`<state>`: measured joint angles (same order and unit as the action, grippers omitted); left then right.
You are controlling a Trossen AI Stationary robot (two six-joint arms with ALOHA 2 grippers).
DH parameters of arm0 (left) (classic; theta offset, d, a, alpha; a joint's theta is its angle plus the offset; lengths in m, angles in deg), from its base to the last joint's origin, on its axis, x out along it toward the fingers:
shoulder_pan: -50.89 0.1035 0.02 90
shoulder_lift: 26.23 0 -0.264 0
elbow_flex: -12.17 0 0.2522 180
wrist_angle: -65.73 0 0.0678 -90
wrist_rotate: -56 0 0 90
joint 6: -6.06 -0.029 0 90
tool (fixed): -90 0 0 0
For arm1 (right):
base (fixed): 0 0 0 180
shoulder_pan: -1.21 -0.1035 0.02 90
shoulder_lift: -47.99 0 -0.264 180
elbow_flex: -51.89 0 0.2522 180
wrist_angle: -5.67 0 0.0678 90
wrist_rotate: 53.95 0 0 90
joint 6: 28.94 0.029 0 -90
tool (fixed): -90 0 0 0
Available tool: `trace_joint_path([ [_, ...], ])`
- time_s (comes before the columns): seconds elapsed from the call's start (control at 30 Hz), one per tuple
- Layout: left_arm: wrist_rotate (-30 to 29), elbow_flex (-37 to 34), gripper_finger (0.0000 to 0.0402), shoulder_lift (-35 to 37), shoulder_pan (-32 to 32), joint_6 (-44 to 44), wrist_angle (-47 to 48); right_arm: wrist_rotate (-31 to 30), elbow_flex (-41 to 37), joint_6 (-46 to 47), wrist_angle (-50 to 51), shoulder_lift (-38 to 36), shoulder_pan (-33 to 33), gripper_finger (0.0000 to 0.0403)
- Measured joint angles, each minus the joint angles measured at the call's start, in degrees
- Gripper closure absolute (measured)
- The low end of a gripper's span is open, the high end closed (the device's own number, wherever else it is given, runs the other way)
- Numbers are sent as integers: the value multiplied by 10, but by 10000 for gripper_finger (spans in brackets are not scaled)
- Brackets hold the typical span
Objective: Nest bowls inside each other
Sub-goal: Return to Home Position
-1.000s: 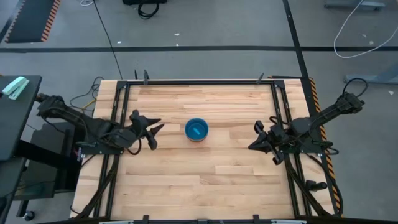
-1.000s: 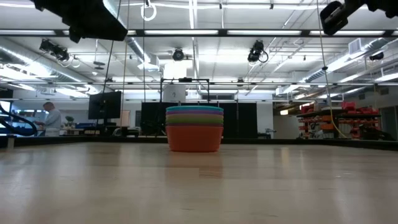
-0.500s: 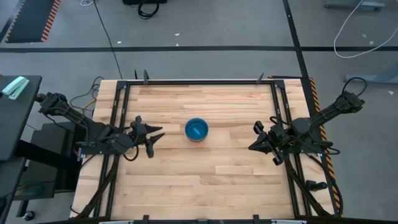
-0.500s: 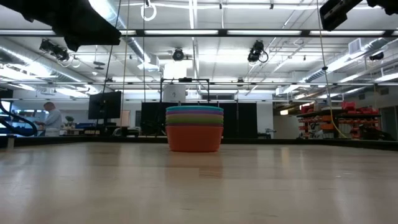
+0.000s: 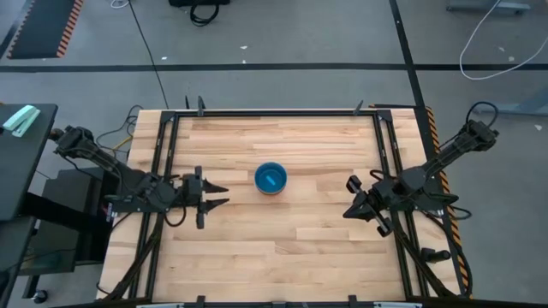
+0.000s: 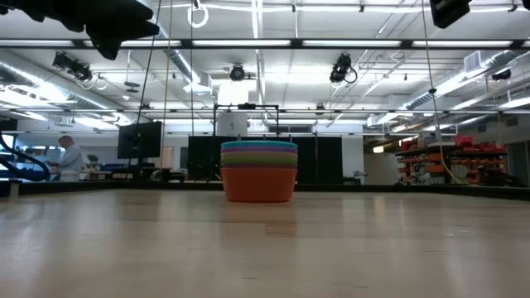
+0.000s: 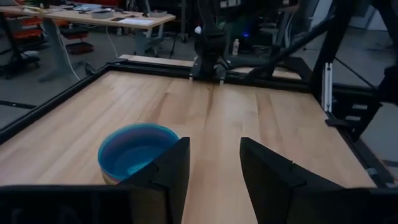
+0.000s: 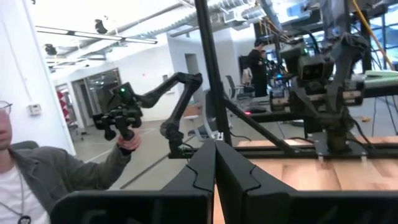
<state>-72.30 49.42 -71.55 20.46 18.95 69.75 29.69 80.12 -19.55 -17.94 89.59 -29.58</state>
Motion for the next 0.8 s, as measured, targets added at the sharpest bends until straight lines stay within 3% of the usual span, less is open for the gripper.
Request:
trace_joint_path([
  [0.33,-4,-15,260,55,3,-50,-27,0,0,-24,14,-47,1,387],
  [0.8,-5,-15,252,166,3,-84,19,0,0,-16,115,-167,19,387],
])
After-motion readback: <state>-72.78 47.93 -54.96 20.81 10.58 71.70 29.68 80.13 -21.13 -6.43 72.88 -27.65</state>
